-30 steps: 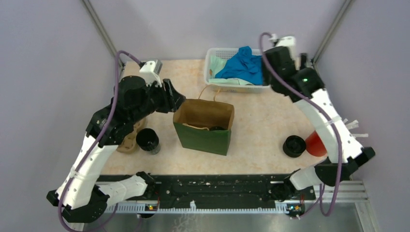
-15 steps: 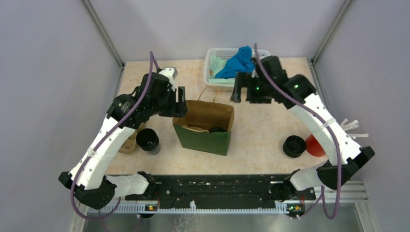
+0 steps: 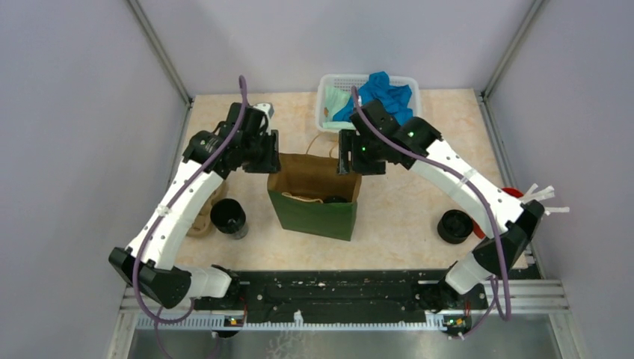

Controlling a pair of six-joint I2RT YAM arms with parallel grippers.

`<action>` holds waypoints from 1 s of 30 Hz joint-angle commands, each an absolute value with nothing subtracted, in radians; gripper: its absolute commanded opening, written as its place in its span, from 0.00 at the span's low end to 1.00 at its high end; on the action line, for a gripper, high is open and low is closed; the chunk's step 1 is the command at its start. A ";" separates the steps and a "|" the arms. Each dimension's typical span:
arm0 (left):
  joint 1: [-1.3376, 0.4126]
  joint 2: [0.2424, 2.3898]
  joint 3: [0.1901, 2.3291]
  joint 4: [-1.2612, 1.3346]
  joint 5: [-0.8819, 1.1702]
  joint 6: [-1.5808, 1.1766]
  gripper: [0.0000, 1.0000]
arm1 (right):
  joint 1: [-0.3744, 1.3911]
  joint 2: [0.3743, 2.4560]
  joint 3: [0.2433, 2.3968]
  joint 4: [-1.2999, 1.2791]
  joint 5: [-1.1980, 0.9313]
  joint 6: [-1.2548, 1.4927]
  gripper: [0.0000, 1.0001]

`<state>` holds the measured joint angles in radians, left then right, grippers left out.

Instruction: Pack the takeout coffee

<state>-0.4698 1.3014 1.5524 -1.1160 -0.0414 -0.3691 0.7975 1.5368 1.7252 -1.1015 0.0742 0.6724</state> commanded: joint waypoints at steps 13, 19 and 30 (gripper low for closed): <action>-0.466 1.383 1.579 -0.850 -0.065 -0.268 0.00 | 0.828 1.654 1.965 -1.117 0.366 0.466 0.16; -0.466 1.343 1.532 -0.671 -0.099 -0.249 0.00 | 0.828 1.588 1.844 -0.829 0.420 0.288 0.02; -0.466 1.155 1.157 -0.182 -0.167 -0.279 0.00 | 0.831 1.426 1.495 -0.324 0.391 0.063 0.00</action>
